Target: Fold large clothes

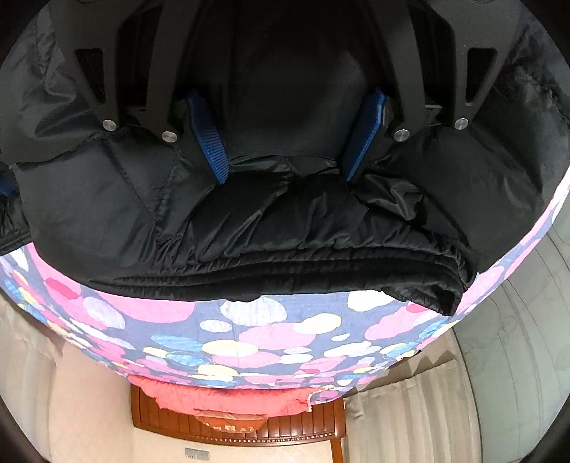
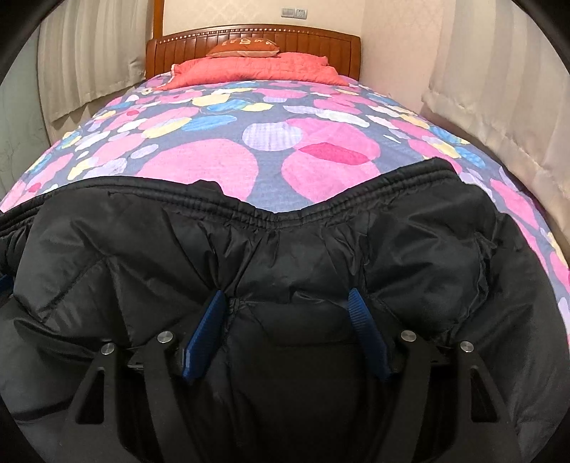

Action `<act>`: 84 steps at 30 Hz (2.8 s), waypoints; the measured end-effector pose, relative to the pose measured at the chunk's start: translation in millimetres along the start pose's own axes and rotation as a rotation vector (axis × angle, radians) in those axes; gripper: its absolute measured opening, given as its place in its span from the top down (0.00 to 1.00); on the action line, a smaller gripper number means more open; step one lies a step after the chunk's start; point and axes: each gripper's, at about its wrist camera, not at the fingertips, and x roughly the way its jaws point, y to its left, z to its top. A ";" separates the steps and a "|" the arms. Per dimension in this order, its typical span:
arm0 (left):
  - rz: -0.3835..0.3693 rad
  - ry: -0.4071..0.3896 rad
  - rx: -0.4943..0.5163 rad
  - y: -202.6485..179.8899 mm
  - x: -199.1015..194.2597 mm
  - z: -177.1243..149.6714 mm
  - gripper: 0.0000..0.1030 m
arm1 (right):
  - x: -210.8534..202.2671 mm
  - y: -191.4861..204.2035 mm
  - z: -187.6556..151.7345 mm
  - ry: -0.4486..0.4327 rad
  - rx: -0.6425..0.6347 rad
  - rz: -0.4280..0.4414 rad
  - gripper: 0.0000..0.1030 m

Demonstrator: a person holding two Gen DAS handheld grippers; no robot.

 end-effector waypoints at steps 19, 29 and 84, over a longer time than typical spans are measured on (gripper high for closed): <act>0.057 0.014 -0.083 98.6 -24.8 -30.7 0.28 | -24.2 -111.0 -33.0 -0.019 0.155 -0.026 0.30; -0.062 -0.081 -0.126 68.1 -94.7 -18.9 0.30 | -87.2 -76.1 -21.6 -0.104 0.123 0.032 0.30; -0.230 0.069 -0.559 164.0 -138.5 -172.2 0.17 | -155.8 -177.6 -194.3 -0.009 0.673 0.248 0.27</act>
